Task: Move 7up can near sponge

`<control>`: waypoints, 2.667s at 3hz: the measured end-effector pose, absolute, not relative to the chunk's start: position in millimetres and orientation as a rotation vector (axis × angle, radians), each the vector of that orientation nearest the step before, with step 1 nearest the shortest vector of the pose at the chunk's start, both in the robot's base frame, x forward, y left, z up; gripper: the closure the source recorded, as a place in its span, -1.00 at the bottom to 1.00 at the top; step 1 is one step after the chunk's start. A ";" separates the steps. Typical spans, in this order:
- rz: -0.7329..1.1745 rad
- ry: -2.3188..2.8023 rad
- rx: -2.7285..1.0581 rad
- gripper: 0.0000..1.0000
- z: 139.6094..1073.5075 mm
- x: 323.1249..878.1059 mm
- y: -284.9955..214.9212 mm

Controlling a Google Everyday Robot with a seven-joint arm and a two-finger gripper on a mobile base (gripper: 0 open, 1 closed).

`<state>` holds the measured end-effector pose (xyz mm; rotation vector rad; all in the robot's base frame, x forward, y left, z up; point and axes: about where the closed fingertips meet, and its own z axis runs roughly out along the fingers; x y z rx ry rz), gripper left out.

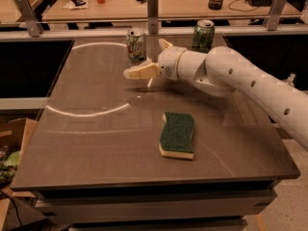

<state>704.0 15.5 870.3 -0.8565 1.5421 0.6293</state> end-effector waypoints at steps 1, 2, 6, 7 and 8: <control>0.642 1.571 -0.821 -1.00 868.9 722.6 33.6; 0.646 1.602 -0.807 -1.00 865.2 737.0 43.3; 0.689 1.581 -0.870 0.76 880.0 746.3 26.6; 0.703 1.608 -0.912 1.00 892.6 728.6 -2.6; 0.697 1.657 -0.953 1.00 901.8 703.0 -40.5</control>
Offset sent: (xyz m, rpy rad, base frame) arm 0.0524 0.0330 -0.0105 0.0071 0.0983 -0.0580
